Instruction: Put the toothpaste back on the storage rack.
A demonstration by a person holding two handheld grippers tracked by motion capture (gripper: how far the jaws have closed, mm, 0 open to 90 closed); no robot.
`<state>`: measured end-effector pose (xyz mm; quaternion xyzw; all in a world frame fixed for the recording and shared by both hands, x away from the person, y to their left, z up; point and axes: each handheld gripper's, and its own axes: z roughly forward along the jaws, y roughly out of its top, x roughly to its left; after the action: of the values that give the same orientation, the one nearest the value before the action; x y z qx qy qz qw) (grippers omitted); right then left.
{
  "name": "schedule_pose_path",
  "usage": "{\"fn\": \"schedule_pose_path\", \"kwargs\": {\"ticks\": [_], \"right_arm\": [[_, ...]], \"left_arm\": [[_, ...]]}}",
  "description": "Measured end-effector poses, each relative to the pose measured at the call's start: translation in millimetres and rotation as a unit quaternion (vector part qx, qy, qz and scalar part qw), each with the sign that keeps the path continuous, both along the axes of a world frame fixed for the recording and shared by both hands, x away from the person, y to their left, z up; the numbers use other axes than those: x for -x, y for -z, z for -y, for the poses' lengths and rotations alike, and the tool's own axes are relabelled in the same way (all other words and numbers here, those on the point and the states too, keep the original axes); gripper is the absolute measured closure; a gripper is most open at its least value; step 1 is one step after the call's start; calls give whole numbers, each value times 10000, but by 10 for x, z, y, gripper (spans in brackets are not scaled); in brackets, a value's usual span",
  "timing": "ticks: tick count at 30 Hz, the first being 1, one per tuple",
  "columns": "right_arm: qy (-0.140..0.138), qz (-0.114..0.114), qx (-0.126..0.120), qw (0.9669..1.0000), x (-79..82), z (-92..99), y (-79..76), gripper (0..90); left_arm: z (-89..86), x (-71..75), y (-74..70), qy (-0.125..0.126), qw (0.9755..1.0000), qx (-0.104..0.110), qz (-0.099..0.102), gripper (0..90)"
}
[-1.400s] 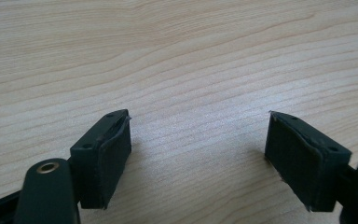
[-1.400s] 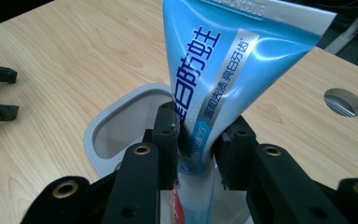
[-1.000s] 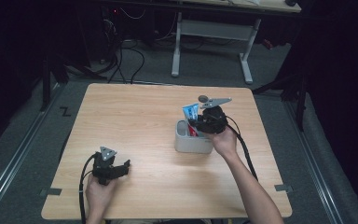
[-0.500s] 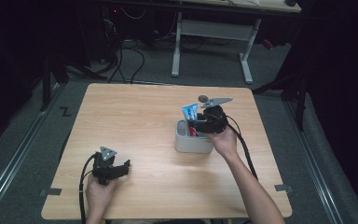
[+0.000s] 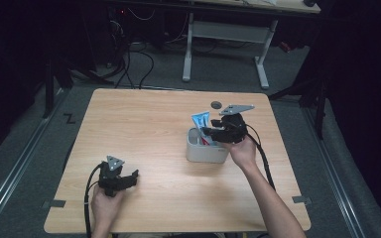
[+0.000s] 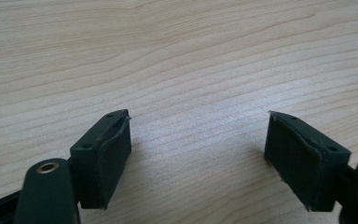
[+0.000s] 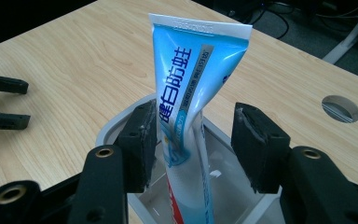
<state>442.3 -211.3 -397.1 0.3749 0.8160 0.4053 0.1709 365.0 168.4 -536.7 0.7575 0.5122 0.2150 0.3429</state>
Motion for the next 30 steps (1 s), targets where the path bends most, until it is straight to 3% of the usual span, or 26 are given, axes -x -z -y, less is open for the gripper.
{"fn": "schedule_pose_path", "kwargs": {"ticks": [30], "right_arm": [[197, 246, -76, 9995, 130, 221, -144, 505]], "left_arm": [[0, 0, 0, 2, 10000, -7, 2, 232]]}}
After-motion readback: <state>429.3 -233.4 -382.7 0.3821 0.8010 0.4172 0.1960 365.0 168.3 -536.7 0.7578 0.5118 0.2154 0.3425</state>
